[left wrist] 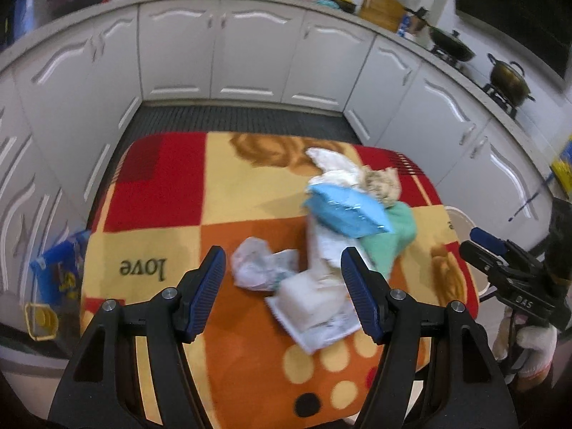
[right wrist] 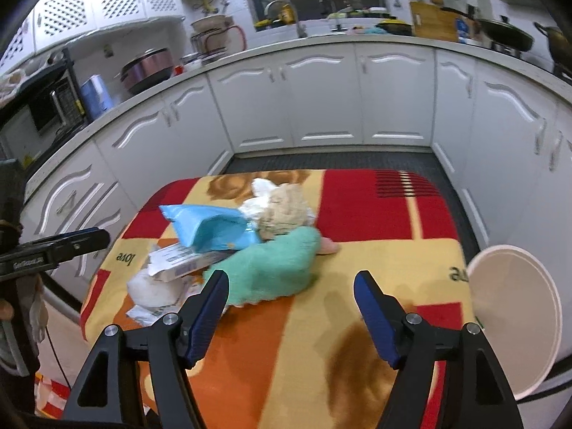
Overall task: Collect trash
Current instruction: 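Lower both open tools onto the remaining trash on the blanket, then grasp the clear plastic wrapper with the left tool while the right tool grasps the green towel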
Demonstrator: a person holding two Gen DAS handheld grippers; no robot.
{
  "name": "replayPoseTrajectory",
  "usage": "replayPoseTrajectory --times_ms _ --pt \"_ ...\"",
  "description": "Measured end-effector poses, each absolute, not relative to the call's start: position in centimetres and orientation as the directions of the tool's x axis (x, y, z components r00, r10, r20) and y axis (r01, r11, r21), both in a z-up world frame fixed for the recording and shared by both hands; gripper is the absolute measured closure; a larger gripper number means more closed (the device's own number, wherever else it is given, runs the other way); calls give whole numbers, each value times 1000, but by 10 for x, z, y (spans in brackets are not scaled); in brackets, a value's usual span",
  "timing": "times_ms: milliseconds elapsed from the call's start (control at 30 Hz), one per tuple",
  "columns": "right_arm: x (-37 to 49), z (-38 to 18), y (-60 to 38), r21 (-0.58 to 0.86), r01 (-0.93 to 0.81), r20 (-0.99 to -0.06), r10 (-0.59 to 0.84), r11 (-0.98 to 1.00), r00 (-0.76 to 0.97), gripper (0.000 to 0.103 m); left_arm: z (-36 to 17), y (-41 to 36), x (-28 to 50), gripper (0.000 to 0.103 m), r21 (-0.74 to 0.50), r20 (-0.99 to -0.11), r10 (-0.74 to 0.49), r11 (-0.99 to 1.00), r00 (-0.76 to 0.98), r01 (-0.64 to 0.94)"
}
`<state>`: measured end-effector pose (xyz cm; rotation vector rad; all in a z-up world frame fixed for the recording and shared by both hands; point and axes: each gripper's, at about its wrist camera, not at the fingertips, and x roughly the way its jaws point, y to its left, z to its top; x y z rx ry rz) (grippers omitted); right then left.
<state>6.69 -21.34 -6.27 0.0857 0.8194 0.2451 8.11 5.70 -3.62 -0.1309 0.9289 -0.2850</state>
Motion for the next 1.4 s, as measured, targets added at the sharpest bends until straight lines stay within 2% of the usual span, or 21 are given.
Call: replayPoseTrajectory --times_ms 167,367,500,733,967,1000,1033,1167,1233,1400 --pt "77 -67 -196 170 -213 -721 269 962 639 31 -56 73 92 37 -267 -791 -301 953 532 142" --pt "90 -81 -200 183 -174 -748 252 968 615 30 -82 78 102 37 -243 -821 -274 962 501 127" --pt "101 -94 -207 206 -141 -760 249 968 600 23 -102 81 115 37 -274 -827 -298 954 476 122" --pt "127 -120 -215 320 -98 -770 318 942 553 23 -126 71 134 37 -315 -833 -346 938 432 145" --pt "142 -141 -209 432 -73 -759 406 899 510 24 -128 62 143 38 -333 -820 -373 928 434 169" --pt "143 -144 -209 448 -69 -755 419 891 505 26 -128 62 145 40 -338 -818 -380 925 433 172" --pt "143 -146 -209 462 -69 -747 431 884 506 36 -128 61 146 43 -346 -814 -389 921 431 177" --pt "138 -143 -209 448 -83 -736 420 890 530 52 -128 56 145 83 -373 -799 -428 904 423 210" --pt "133 -138 -210 443 -99 -729 422 891 538 59 -124 52 142 88 -353 -795 -419 908 439 227" --pt "120 -122 -210 405 -153 -713 416 901 564 65 -109 60 136 96 -352 -774 -411 912 482 212"
